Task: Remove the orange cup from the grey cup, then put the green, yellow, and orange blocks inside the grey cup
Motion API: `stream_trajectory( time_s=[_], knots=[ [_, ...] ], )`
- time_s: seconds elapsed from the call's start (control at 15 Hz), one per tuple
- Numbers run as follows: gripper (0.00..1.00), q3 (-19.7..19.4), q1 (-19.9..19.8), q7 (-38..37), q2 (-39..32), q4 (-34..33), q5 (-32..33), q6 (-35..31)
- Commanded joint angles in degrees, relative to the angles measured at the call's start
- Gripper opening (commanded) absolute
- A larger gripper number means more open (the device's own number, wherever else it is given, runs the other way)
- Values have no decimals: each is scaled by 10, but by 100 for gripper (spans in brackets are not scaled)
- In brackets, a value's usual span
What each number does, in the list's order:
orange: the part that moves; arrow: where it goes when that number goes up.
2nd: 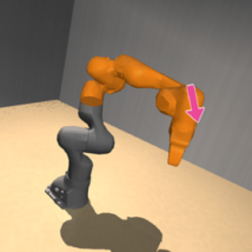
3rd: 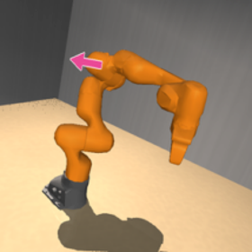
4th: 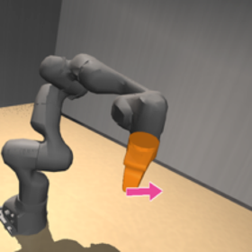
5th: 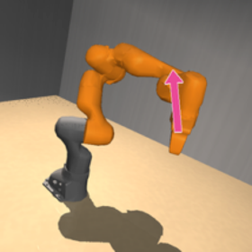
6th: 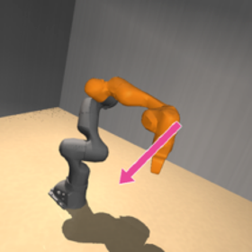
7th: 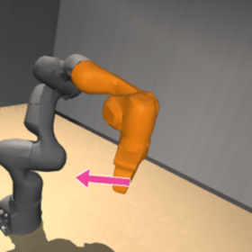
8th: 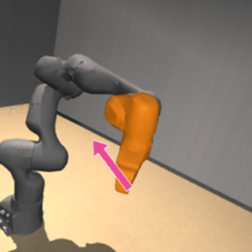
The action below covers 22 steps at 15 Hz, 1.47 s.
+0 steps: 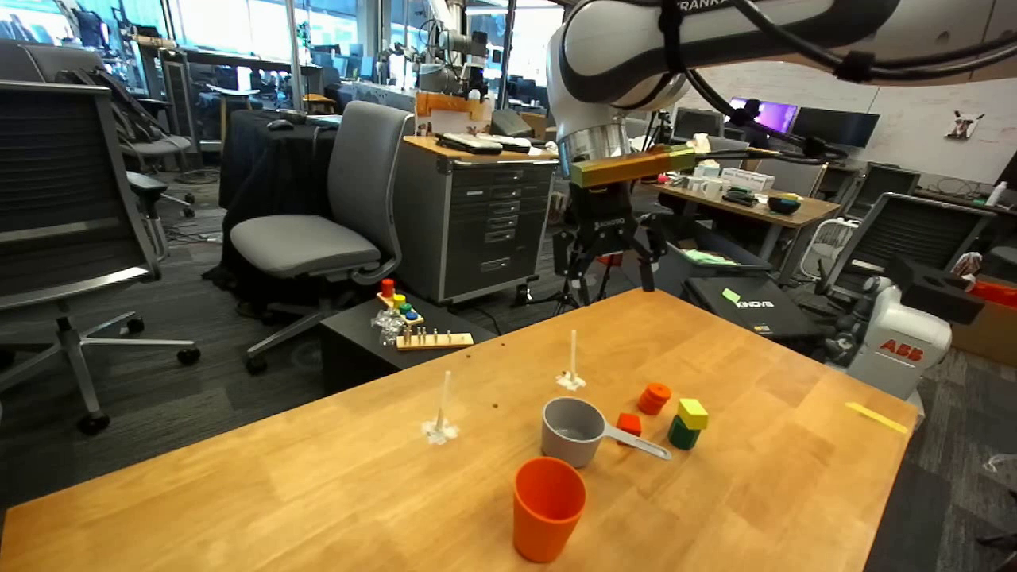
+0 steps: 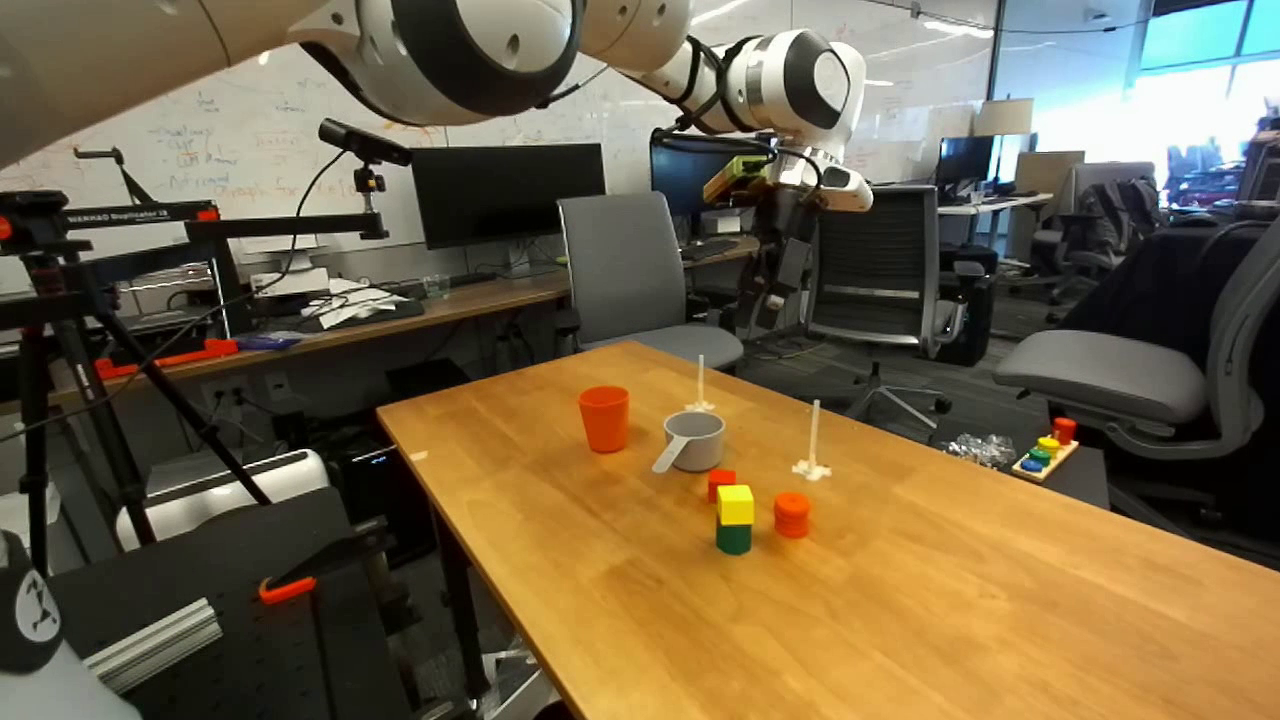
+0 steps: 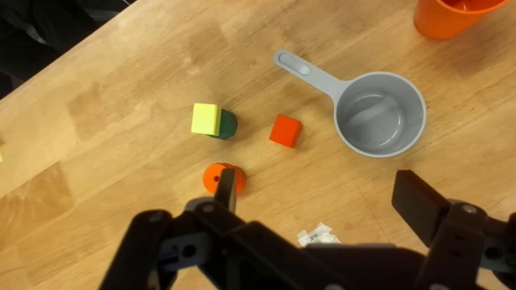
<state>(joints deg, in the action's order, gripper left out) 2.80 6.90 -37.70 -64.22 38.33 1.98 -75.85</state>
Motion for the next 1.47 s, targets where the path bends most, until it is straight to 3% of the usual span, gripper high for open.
stream_trajectory(
  time_s=[0.0, 0.33, 0.87, 1.4],
  knots=[
    [100, -1, 12, -2, -5, -2, 5, 2],
    [100, -8, -5, -2, -12, 52, 4, -18],
    [100, -11, -64, -8, 3, 168, -7, -70],
    [100, -5, -86, -3, 48, 322, -10, -147]
  ],
)
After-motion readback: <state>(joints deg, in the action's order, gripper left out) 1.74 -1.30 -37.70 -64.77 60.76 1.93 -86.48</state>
